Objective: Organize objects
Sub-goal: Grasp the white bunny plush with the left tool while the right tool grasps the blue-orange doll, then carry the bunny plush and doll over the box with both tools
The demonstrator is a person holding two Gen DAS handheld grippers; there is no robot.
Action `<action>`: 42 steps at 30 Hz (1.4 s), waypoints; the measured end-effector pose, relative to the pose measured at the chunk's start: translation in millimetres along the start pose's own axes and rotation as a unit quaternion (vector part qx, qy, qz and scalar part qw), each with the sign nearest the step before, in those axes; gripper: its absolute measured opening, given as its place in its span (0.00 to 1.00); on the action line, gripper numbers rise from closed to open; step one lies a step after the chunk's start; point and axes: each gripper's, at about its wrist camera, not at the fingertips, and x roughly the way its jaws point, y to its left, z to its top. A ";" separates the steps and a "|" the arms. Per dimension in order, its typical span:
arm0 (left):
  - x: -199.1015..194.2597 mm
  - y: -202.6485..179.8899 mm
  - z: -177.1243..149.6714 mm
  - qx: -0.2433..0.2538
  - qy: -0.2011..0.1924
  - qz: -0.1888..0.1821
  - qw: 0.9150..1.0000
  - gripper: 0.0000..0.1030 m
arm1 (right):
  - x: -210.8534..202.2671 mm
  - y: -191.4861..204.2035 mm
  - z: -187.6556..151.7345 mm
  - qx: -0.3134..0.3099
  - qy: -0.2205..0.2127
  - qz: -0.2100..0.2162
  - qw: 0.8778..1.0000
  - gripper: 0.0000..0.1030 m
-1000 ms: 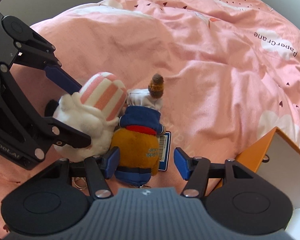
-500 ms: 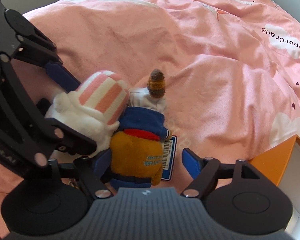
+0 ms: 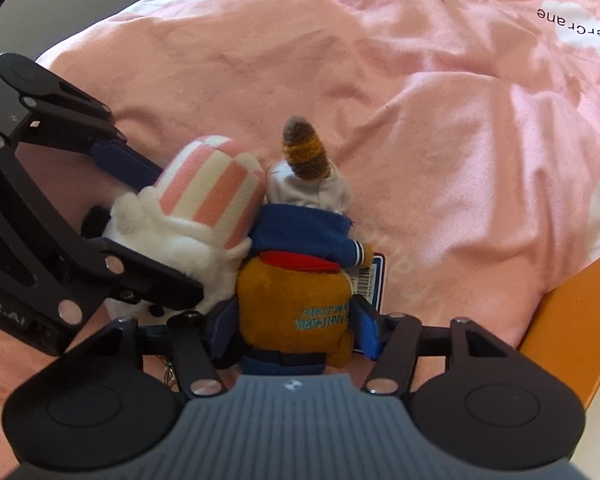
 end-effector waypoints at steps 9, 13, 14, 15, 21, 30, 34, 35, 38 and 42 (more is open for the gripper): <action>-17.3 -4.8 -7.0 0.008 -0.001 0.019 1.000 0.72 | -4.9 1.2 3.3 0.003 -0.006 0.001 1.000 0.65; -25.5 -2.6 -12.8 -0.001 -0.006 0.020 1.000 0.71 | -1.8 2.6 4.3 0.001 -0.011 -0.002 1.000 0.65; -26.6 -2.8 -14.3 -0.003 -0.010 0.021 1.000 0.71 | -1.5 3.6 4.1 -0.001 -0.011 -0.003 1.000 0.62; -28.0 -3.4 -15.5 -0.005 -0.014 0.021 1.000 0.71 | -2.1 4.7 3.7 -0.004 -0.012 -0.006 1.000 0.61; -41.9 -10.9 -19.5 -0.003 -0.032 0.018 0.999 0.70 | -20.7 9.8 0.4 -0.017 -0.037 -0.022 0.999 0.55; -80.4 -40.8 -20.7 0.033 -0.069 0.019 0.997 0.70 | -74.3 24.1 -6.0 -0.025 -0.096 -0.043 0.994 0.55; -103.1 -58.1 -16.9 0.052 -0.095 0.025 0.994 0.70 | -104.2 21.1 -13.2 -0.023 -0.128 -0.055 0.990 0.55; -108.1 -62.3 -15.4 0.057 -0.102 0.025 0.993 0.70 | -112.6 19.7 -14.0 -0.020 -0.137 -0.057 0.989 0.55; -122.7 -76.6 -10.9 0.074 -0.122 0.023 0.989 0.70 | -136.0 17.5 -18.1 -0.012 -0.164 -0.067 0.984 0.55; -132.8 -99.9 -1.8 0.100 -0.137 0.022 0.985 0.70 | -165.3 13.4 -26.7 -0.008 -0.187 -0.090 0.978 0.55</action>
